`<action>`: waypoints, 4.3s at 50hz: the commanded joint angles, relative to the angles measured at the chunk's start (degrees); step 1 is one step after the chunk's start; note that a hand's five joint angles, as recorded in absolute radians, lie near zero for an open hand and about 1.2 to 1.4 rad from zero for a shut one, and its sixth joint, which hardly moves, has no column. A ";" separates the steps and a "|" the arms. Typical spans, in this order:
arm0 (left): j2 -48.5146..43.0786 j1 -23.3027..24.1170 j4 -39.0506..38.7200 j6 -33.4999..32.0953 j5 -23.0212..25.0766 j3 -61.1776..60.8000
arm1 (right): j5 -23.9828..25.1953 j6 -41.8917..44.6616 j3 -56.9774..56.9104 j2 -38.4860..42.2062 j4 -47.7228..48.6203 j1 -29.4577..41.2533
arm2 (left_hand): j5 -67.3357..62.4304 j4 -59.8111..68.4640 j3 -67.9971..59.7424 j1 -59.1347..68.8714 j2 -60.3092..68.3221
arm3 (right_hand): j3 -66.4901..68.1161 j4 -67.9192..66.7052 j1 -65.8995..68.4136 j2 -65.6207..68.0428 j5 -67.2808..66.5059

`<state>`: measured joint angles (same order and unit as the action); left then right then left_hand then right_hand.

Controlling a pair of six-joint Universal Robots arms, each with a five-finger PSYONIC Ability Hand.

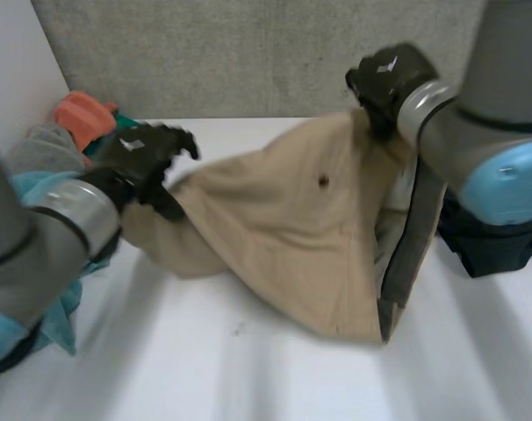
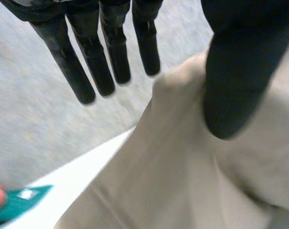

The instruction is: Fold the laundry.

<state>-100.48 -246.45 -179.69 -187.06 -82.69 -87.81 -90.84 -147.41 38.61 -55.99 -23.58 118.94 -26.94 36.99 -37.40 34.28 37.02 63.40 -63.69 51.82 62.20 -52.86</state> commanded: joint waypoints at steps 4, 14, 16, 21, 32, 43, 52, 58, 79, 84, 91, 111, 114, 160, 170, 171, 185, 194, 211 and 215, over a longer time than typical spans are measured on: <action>-9.56 2.38 -0.75 -0.59 -0.80 2.65 | -8.48 -0.60 -7.08 10.04 -2.34 0.33 | 24.88 -24.93 25.33 -22.22 -24.95 | -53.40 53.69 -41.82 -52.20 52.86; -1.56 -4.74 -0.40 -0.67 -0.54 -2.53 | 0.12 -6.91 18.66 -7.46 -3.49 0.15 | 22.02 -22.07 22.47 -19.36 -22.09 | -53.40 53.69 -41.82 -52.20 52.86; -1.21 -4.83 -0.13 -0.67 -0.54 -3.59 | 2.06 -8.76 22.19 -8.35 -3.58 -0.02 | 20.52 -20.57 20.97 -17.85 -20.59 | -53.40 53.69 -41.82 -52.20 52.86; -1.20 -4.83 0.83 -0.67 -0.45 -8.33 | 8.30 -12.98 34.13 -9.84 -2.88 -0.29 | 14.79 -14.84 15.24 -12.12 -14.86 | -49.95 50.24 -38.37 -48.75 49.42; -9.72 -3.95 -1.89 -0.67 -0.54 -11.60 | 8.75 -14.39 46.64 -7.48 17.93 0.41 | 14.62 -14.67 15.07 -11.95 -14.69 | -47.94 48.22 -36.36 -46.74 47.40; -15.88 -3.87 -4.35 -0.67 -3.18 -7.46 | 7.17 -14.40 43.04 0.96 24.28 0.41 | -10.24 10.20 -9.79 12.91 10.17 | -39.53 39.81 -27.95 -38.32 38.99; -15.09 -3.43 -5.76 -0.67 -3.18 -6.67 | 6.99 -14.83 40.67 4.22 24.37 0.41 | -39.37 39.32 -38.92 42.04 39.30 | -37.84 38.13 -26.26 -36.64 37.31; -12.90 -2.64 -6.11 -0.67 -3.35 -6.58 | 6.99 -15.10 39.61 5.89 24.19 0.41 | -43.05 43.00 -42.60 45.71 42.98 | -27.27 27.55 -15.69 -26.07 26.73; 10.29 -2.90 -6.55 -0.50 -3.09 0.44 | 6.99 -14.13 35.32 -21.69 16.83 -0.55 | -43.06 43.01 -42.60 45.72 42.98 | 16.60 -16.31 28.18 17.80 -17.14; 15.40 -2.90 -6.55 -0.50 -3.27 2.64 | 7.43 -13.17 28.46 -25.75 7.07 -2.83 | -43.06 43.01 -42.60 45.72 42.98 | 16.60 -16.31 28.18 17.80 -17.14; 25.24 -2.81 -6.55 -0.50 -3.18 6.42 | 7.52 -9.74 16.86 -34.18 -1.03 -4.07 | -43.06 43.01 -42.60 45.72 42.98 | 16.60 -16.31 28.18 17.80 -17.14; 24.21 -2.72 -6.11 -0.50 -3.00 9.06 | 7.17 -9.65 14.12 -35.08 -2.35 -3.63 | -43.06 43.01 -42.60 45.72 42.98 | 16.60 -16.31 28.18 17.80 -17.14; 19.04 -2.64 -6.28 -0.59 -2.83 9.15 | 6.56 -9.65 14.13 -28.51 -2.35 -3.98 | -43.06 43.01 -42.60 45.72 42.98 | 16.60 -16.31 28.18 17.80 -17.14; 2.92 11.86 -11.74 -9.30 -9.94 -12.55 | 7.95 0.72 36.52 -11.76 8.46 -8.63 | 18.33 -18.38 18.78 -15.66 -18.40 | -53.34 53.62 -41.75 -52.13 52.80; 2.15 14.50 -5.15 -1.29 -10.03 -23.19 | 21.83 10.99 55.50 -16.00 13.81 -18.03 | 5.39 -5.43 5.84 -2.72 -5.46 | -37.69 37.97 -26.11 -36.48 37.15; 1.44 14.59 -5.14 -1.29 -10.12 -23.45 | 22.46 11.70 56.39 -16.00 14.69 -18.39 | 4.04 -4.08 4.49 -1.37 -4.11 | -37.51 37.79 -25.93 -36.30 36.97; -4.89 14.94 -5.84 -1.20 -10.21 -23.11 | 25.19 13.55 60.62 -10.29 27.00 -19.98 | -1.19 1.15 -0.74 3.86 1.12 | -28.93 29.21 -17.35 -27.72 28.39; -7.79 15.12 -7.77 -1.38 -15.39 -20.56 | 25.19 13.82 60.44 -8.70 28.32 -20.06 | -1.02 0.97 -0.57 3.69 0.95 | -23.23 23.51 -11.64 -22.02 22.69; -13.24 15.73 -10.06 -1.99 -16.98 -17.92 | 24.48 16.72 60.00 -5.62 30.43 -19.98 | -18.50 18.45 -18.04 21.16 18.42 | -12.46 12.74 -0.88 -11.25 11.92; -12.98 16.00 -10.85 -1.99 -17.50 -17.66 | 24.40 16.72 59.65 -5.45 31.40 -20.06 | -37.48 37.44 -37.03 40.15 37.41 | 16.53 -16.25 28.11 17.73 -17.07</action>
<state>-113.49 -230.90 -189.89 -189.07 -99.77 -105.81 -66.36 -130.85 98.60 -61.69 6.90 98.97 -42.16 52.66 -52.49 52.78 53.02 51.18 -51.27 41.01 51.64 -39.84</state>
